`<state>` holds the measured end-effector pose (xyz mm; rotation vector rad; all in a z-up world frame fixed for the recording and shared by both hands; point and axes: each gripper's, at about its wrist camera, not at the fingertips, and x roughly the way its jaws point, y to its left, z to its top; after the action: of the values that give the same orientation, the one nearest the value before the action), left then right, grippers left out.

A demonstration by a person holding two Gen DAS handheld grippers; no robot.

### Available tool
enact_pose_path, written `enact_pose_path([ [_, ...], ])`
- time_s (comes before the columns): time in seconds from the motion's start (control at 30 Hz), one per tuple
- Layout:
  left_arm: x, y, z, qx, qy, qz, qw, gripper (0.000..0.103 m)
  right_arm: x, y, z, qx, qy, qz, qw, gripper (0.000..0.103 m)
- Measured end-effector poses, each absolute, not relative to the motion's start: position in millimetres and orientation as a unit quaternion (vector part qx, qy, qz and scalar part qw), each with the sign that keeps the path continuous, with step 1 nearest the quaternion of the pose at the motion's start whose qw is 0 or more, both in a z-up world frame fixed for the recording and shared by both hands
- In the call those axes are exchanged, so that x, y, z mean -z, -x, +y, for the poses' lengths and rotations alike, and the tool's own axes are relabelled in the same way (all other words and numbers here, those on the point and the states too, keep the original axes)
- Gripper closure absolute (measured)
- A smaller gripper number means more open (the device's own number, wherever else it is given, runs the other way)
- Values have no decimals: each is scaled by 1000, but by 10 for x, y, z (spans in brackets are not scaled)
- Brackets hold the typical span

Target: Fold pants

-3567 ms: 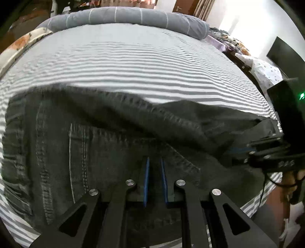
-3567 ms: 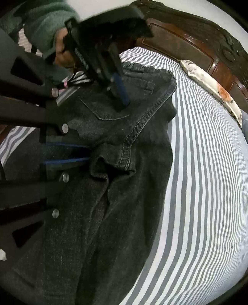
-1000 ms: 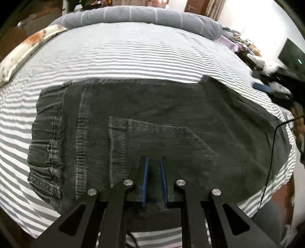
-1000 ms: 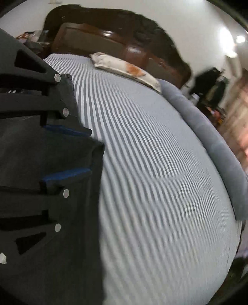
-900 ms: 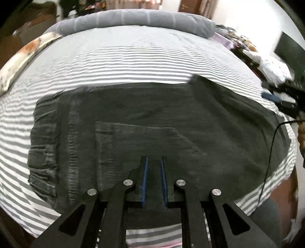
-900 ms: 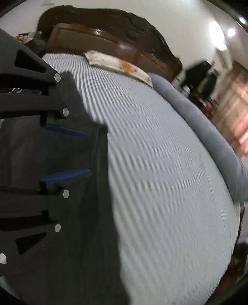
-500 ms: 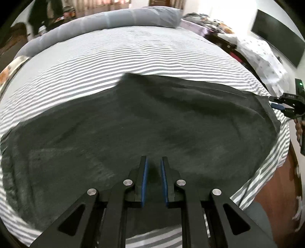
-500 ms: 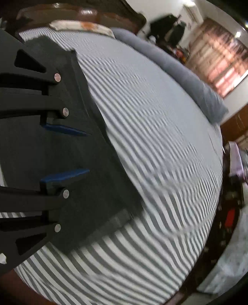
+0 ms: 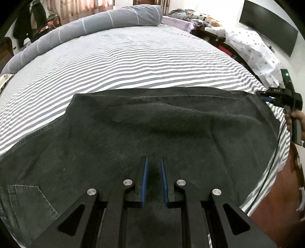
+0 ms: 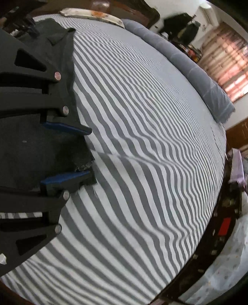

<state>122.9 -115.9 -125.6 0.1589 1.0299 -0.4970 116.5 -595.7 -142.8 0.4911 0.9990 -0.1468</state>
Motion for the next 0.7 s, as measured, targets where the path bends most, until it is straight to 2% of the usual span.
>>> enact_pose_path([
  [0.03, 1261, -1236, -1169, 235, -74, 487, 838, 88, 1438, -1154, -5983, 67, -227, 475, 848, 95],
  [0.1, 1282, -1251, -1217, 233, -75, 487, 838, 88, 1396, -1072, -5940, 60, -228, 467, 852, 97],
  [0.3, 1241, -1271, -1306, 234, -69, 477, 844, 88, 1235, -930, -6060, 108, -223, 422, 872, 100],
  [0.53, 1131, -1218, -1464, 249, -69, 461, 849, 88, 1519, -1019, -6213, 147, -238, 439, 854, 102],
  [0.57, 1133, -1209, -1496, 252, -71, 461, 848, 88, 1503, -996, -6212, 149, -245, 434, 854, 99],
  [0.63, 1151, -1202, -1553, 255, -78, 462, 846, 88, 1426, -934, -6200, 142, -254, 428, 856, 88],
  [0.7, 1168, -1183, -1606, 259, -84, 462, 844, 88, 1325, -774, -6191, 135, -265, 413, 861, 69],
])
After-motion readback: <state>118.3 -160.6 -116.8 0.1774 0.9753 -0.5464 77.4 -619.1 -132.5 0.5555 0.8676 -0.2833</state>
